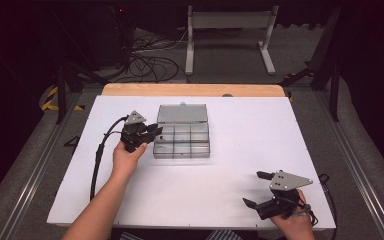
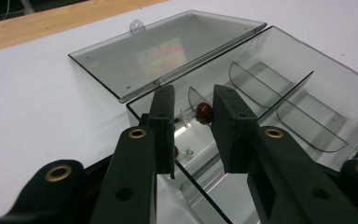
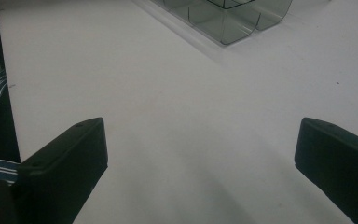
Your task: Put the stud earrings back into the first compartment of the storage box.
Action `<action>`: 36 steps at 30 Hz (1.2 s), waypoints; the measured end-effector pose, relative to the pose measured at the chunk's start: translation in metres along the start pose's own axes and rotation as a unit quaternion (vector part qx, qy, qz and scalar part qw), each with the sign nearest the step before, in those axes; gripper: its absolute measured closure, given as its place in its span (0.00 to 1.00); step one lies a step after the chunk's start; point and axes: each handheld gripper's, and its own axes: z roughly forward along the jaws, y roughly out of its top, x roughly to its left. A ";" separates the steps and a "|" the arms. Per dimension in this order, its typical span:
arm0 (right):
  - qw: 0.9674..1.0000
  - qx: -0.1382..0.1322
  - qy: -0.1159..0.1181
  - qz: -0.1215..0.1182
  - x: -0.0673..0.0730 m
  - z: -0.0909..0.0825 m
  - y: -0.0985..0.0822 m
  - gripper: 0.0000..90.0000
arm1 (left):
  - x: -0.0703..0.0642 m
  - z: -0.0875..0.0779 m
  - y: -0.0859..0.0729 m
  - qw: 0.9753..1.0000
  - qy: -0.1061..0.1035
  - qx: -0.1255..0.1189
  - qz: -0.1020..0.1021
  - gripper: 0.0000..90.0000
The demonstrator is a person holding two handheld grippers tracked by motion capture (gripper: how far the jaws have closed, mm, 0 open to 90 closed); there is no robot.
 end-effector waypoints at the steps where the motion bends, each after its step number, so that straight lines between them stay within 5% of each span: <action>1: 1.000 0.000 0.000 0.000 0.000 0.000 0.000 0.04 | 0.000 0.002 -0.001 1.000 -0.001 0.001 -0.004 0.78; 15: 1.000 -0.001 0.004 -0.001 0.000 0.000 0.000 0.04 | 0.003 0.012 -0.003 1.000 0.005 0.006 -0.016 0.77; 18: 1.000 -0.001 0.004 -0.001 0.000 0.000 0.000 0.04 | 0.002 0.011 -0.003 1.000 0.009 0.004 -0.018 0.62; 21: 1.000 -0.001 0.004 -0.001 0.000 -0.001 0.000 0.04 | 0.001 0.005 -0.001 1.000 0.006 0.000 -0.017 0.57; 25: 1.000 -0.002 0.004 -0.001 0.000 -0.001 0.000 0.04 | -0.003 -0.009 0.001 1.000 -0.007 -0.006 -0.013 0.52; 36: 1.000 -0.001 0.000 -0.001 0.001 -0.001 0.000 0.04 | -0.036 -0.080 0.000 0.998 -0.031 -0.042 0.043 0.37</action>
